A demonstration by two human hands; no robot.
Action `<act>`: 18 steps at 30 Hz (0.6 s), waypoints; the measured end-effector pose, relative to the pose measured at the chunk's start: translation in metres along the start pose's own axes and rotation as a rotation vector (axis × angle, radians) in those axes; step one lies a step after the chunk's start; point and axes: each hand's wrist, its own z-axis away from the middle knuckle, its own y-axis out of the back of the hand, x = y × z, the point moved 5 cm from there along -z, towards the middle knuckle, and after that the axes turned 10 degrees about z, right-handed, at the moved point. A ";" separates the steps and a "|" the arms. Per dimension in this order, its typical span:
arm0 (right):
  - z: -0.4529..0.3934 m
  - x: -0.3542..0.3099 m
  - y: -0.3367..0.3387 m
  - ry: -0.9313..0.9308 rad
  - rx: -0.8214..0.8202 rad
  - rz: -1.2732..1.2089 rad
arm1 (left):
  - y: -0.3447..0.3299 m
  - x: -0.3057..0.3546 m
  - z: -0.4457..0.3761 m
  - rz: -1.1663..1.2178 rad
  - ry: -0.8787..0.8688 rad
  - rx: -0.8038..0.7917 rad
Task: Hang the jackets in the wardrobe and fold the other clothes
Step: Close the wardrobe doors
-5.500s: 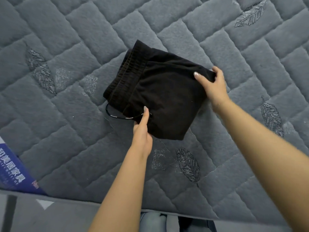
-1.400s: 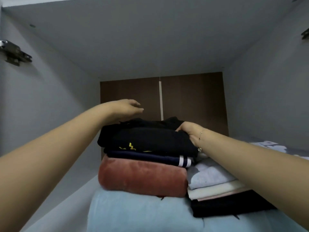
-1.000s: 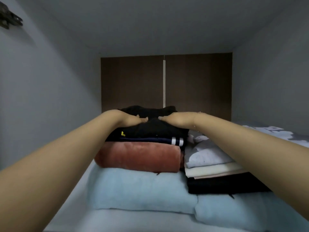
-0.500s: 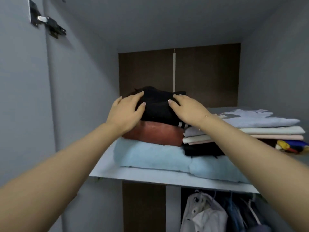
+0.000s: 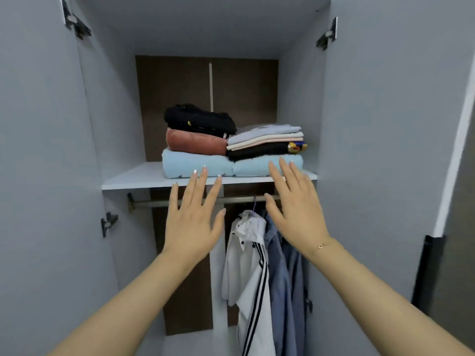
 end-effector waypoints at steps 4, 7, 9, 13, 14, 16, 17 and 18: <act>0.065 0.029 0.052 -0.065 0.148 0.056 | 0.017 0.041 0.039 0.016 -0.051 -0.041; 0.102 0.071 0.083 -0.178 0.268 0.150 | 0.020 0.065 0.053 0.028 -0.059 -0.065; 0.119 0.105 0.097 -0.297 0.317 0.181 | 0.018 0.080 0.061 0.043 -0.059 -0.080; 0.140 0.166 0.098 -0.525 0.340 0.018 | 0.008 0.102 0.067 0.055 -0.072 -0.098; 0.145 0.178 0.091 -0.597 0.309 -0.095 | 0.005 0.105 0.067 0.054 -0.069 -0.105; 0.152 0.193 0.073 -0.722 0.206 -0.224 | -0.002 0.110 0.066 0.045 -0.060 -0.118; 0.154 0.194 0.064 -0.748 0.173 -0.202 | -0.004 0.112 0.065 0.042 -0.057 -0.125; 0.155 0.195 0.057 -0.762 0.173 -0.150 | -0.006 0.113 0.065 0.039 -0.056 -0.129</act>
